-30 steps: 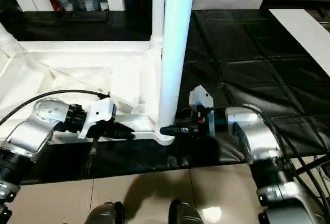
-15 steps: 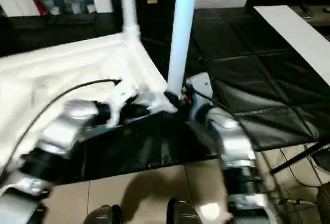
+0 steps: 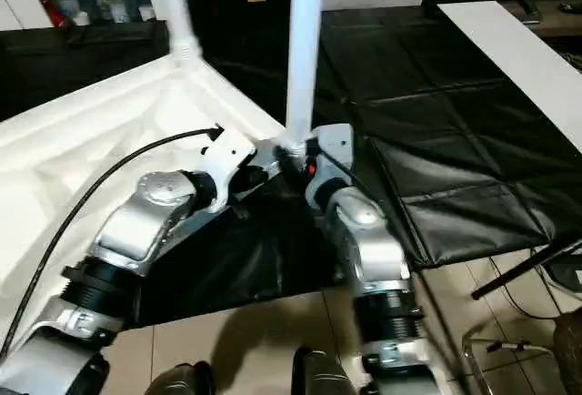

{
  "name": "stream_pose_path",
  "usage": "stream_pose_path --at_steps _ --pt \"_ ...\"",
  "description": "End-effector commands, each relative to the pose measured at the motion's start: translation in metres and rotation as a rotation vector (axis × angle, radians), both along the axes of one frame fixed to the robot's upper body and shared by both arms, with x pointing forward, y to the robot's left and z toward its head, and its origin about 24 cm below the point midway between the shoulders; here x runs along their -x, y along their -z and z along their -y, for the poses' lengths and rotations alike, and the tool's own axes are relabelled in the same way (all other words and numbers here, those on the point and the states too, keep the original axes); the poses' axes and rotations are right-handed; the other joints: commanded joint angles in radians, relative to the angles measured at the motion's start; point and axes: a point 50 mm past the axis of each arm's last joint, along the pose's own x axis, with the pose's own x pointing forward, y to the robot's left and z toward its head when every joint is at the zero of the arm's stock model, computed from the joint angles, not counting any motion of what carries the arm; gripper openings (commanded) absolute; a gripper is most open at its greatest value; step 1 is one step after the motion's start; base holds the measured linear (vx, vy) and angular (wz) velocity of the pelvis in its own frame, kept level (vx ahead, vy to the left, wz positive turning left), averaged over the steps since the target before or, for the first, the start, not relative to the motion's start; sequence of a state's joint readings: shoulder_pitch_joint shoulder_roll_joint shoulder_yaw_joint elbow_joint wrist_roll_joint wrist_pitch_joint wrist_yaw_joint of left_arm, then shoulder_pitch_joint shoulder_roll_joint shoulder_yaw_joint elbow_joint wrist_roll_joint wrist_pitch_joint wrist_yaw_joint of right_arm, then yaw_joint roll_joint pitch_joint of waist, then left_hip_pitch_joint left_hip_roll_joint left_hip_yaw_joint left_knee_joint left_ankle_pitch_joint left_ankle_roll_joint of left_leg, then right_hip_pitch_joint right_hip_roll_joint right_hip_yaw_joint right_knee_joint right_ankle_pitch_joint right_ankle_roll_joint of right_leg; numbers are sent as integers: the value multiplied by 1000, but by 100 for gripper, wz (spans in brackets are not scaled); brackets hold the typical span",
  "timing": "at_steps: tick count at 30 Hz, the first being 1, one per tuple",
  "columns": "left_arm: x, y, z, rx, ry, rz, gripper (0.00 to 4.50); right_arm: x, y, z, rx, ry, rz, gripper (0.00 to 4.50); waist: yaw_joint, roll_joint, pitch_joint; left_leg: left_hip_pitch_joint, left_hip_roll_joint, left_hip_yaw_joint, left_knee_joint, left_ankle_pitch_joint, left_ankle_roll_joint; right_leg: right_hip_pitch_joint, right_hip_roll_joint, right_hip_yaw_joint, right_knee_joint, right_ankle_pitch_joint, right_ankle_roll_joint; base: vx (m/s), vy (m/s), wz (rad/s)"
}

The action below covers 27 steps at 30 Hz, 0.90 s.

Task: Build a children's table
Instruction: Rotate leg to tighten

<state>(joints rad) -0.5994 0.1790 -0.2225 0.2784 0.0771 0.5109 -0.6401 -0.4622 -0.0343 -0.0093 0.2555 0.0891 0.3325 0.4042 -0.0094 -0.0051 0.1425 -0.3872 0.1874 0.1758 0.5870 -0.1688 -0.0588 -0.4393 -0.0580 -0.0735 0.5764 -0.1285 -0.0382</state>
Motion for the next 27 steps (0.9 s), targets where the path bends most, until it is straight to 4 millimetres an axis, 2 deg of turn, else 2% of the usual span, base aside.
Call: stream_pose_path --at_steps 1,2,6,12,15,22,27 --pt "5 -14 9 38 115 52 0 4 4 2 13 -84 -1 356 10 3 -90 9 27 -11 -59 -152 104 76 -71 46 -68 -285 -168 0 0 0" --pt "7 -13 2 17 159 62 0 4 1 15 48 -120 29 363 13 2 -89 10 28 -10 -59 -150 113 75 -72 47 -69 -277 -175 0 0 0" --pt "10 -9 -9 -8 211 41 0 3 -6 36 100 -188 59 399 24 2 -89 16 32 -8 -58 -147 118 74 -73 47 -66 -281 -194 0 0 0" --pt "15 -5 -30 -69 331 22 0 10 -19 59 182 -395 82 448 35 -1 -84 19 35 -8 -60 -182 108 72 -74 49 -71 -352 -173 0 0 0" --pt "21 -4 -39 -97 443 3 0 17 -21 65 235 -539 61 448 42 -4 -85 20 33 -8 -60 -185 107 71 -74 47 -73 -379 -165 0 0 0" --pt "32 -4 -46 -129 649 -32 0 22 -19 66 233 -712 33 448 52 1 -86 23 41 -7 -61 -181 107 68 -77 50 -67 -341 -194 0 0 0" --pt "37 -6 -45 -146 746 -64 0 22 -16 64 207 -798 -3 402 61 -2 -89 23 42 -6 -60 -169 100 70 -78 51 -60 -322 -207 0 0 0"
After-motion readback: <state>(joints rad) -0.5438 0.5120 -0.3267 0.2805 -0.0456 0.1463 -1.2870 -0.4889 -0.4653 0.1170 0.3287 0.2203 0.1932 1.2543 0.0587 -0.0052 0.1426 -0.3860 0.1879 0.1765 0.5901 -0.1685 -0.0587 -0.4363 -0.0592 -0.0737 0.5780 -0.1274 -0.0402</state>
